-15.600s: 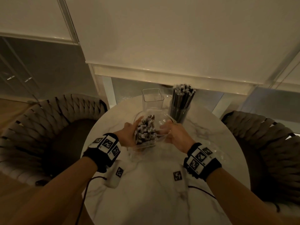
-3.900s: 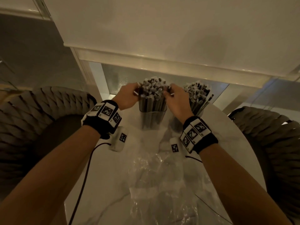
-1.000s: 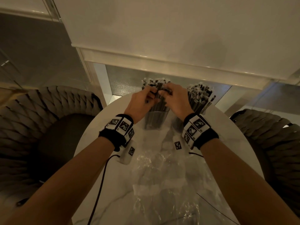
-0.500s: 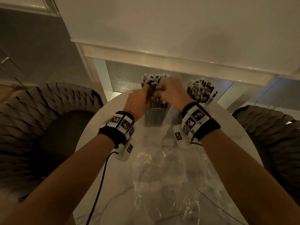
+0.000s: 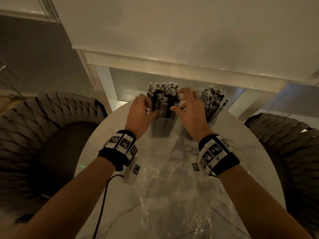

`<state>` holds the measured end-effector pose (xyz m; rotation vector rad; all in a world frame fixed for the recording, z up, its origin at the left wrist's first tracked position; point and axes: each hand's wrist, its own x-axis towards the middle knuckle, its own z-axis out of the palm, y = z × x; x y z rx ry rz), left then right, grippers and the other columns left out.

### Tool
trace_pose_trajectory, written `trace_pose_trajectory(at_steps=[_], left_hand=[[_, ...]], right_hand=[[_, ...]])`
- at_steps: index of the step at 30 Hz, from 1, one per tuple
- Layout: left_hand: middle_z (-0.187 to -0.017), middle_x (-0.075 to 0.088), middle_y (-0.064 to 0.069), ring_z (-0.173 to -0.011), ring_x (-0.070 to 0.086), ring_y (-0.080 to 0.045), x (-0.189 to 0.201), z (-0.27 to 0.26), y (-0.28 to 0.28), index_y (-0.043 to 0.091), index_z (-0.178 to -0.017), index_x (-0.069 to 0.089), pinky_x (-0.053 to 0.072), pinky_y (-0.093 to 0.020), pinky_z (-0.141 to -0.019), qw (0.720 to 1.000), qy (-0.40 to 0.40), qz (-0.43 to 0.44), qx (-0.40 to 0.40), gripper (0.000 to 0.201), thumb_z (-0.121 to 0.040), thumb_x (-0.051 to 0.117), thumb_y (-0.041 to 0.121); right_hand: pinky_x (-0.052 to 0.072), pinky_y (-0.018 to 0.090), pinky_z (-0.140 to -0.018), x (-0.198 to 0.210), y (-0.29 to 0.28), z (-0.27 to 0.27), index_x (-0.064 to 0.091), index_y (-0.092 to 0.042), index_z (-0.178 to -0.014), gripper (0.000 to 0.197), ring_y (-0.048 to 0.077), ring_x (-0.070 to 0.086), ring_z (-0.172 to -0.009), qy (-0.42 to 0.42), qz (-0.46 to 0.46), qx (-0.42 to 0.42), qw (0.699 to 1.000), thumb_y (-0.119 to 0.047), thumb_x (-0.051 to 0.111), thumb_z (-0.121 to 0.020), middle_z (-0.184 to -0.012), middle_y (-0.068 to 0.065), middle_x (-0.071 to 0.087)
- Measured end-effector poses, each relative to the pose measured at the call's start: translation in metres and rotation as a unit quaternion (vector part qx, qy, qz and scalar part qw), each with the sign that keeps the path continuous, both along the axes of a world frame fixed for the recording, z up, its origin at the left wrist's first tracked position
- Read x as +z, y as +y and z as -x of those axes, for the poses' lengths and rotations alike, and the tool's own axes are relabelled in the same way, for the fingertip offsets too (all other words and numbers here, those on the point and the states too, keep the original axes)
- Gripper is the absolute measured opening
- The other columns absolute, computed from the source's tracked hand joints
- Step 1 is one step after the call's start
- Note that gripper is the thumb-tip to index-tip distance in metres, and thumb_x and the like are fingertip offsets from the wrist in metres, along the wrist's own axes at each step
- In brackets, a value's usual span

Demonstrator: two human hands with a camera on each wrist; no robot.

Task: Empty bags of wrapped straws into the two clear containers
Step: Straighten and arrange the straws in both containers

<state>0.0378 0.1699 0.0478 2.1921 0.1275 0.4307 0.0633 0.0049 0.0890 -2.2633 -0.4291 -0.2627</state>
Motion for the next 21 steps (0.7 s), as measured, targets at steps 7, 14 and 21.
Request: trace_pose_trajectory(at_steps=[7,14,21], left_hand=[[-0.133,0.054,-0.008,-0.120,0.054,-0.023,-0.006,-0.008,0.006,0.012,-0.138,0.037,0.047,-0.041,-0.100,0.984,0.153,0.040,-0.080,0.096,-0.061,0.080,0.049],[-0.131,0.058,-0.004,-0.118,0.056,-0.022,-0.003,-0.030,0.017,0.018,-0.136,0.043,0.045,-0.044,-0.103,0.971,0.186,0.051,-0.139,0.090,-0.059,0.079,0.049],[-0.097,0.054,-0.007,-0.082,0.055,-0.023,0.010,-0.014,-0.003,0.014,-0.093,0.045,0.046,-0.029,-0.067,0.999,0.025,0.012,-0.030,0.047,-0.067,0.080,0.031]], right_hand=[[0.037,0.035,-0.104,-0.011,0.000,-0.004,0.029,-0.010,-0.141,0.074,0.031,0.045,-0.121,0.119,0.032,0.016,0.992,-0.010,0.071,-0.079,-0.130,0.020,0.041],[0.042,0.041,-0.100,-0.033,0.009,-0.011,0.036,-0.005,-0.137,0.066,0.035,0.048,-0.119,0.125,0.030,0.001,0.992,-0.011,0.069,-0.080,-0.129,0.021,0.049],[0.052,0.032,-0.071,-0.021,0.005,-0.003,0.052,-0.007,-0.104,0.030,0.021,0.060,-0.079,0.024,-0.058,-0.035,0.997,-0.014,0.070,-0.081,-0.092,0.011,0.063]])
